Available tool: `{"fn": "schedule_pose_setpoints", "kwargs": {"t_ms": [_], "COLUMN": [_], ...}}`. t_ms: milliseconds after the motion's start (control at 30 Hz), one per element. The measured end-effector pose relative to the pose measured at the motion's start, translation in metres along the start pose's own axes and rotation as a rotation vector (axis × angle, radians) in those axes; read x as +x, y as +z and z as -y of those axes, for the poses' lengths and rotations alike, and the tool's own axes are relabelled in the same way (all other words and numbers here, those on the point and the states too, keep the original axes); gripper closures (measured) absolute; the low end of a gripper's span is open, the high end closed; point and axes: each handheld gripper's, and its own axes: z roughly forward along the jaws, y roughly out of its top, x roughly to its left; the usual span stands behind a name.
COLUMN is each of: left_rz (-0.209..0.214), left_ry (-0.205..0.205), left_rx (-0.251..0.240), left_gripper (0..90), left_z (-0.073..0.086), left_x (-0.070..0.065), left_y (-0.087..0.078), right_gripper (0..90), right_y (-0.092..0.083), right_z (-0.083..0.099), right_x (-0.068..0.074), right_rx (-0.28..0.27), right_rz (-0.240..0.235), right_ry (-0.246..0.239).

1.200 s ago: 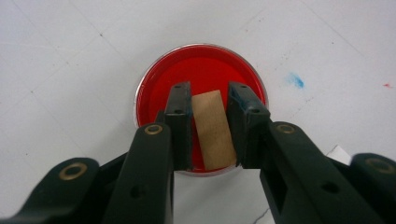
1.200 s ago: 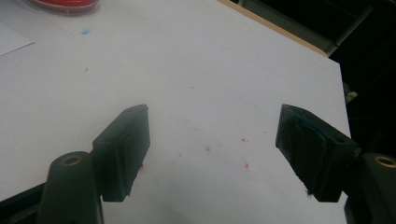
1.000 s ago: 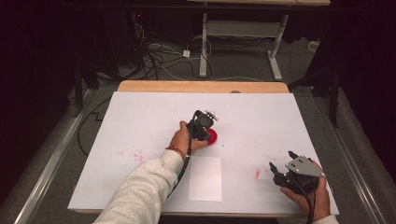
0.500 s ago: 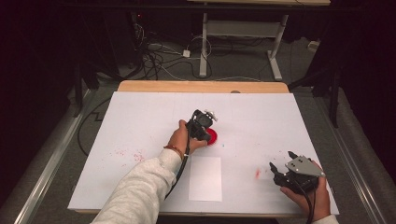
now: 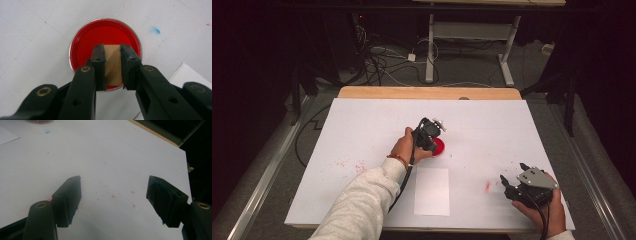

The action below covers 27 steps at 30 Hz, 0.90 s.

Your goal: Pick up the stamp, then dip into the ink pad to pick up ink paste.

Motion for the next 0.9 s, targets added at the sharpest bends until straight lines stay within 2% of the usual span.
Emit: {"fn": "schedule_pose_setpoints", "kwargs": {"t_ms": [167, 233, 367, 533, 633, 733, 900], "left_rz": [-0.006, -0.015, -0.010, -0.016, -0.019, -0.016, -0.012], "left_ry": [0.013, 0.016, 0.025, 0.031, 0.031, 0.034, 0.028], "left_rx": [0.006, 0.006, 0.012, 0.001, -0.036, -0.044, -0.096], "left_gripper": [73.9, 74.0, 74.0, 74.0, 74.0, 73.9, 73.9], "left_z": [-0.001, -0.001, -0.002, -0.001, 0.000, 0.000, 0.000], "left_x": [-0.001, -0.003, -0.002, -0.001, 0.000, 0.000, 0.004], "left_y": [0.000, 0.001, 0.000, -0.002, -0.007, -0.009, -0.020], "right_gripper": [28.6, 28.6, 28.6, 28.6, 28.5, 28.5, 28.5], "right_y": [0.000, -0.001, -0.001, -0.001, -0.002, -0.003, -0.004], "right_z": [0.001, -0.001, -0.001, 0.000, 0.000, -0.001, 0.001], "right_x": [0.001, 0.000, 0.001, 0.000, -0.001, 0.000, -0.001], "right_rx": [0.010, -0.002, -0.003, -0.006, -0.012, -0.014, -0.014], "right_rz": [-0.001, -0.001, -0.005, -0.003, -0.002, 0.002, 0.000], "right_ry": [-0.006, -0.007, -0.010, -0.004, -0.006, -0.005, -0.007]}}
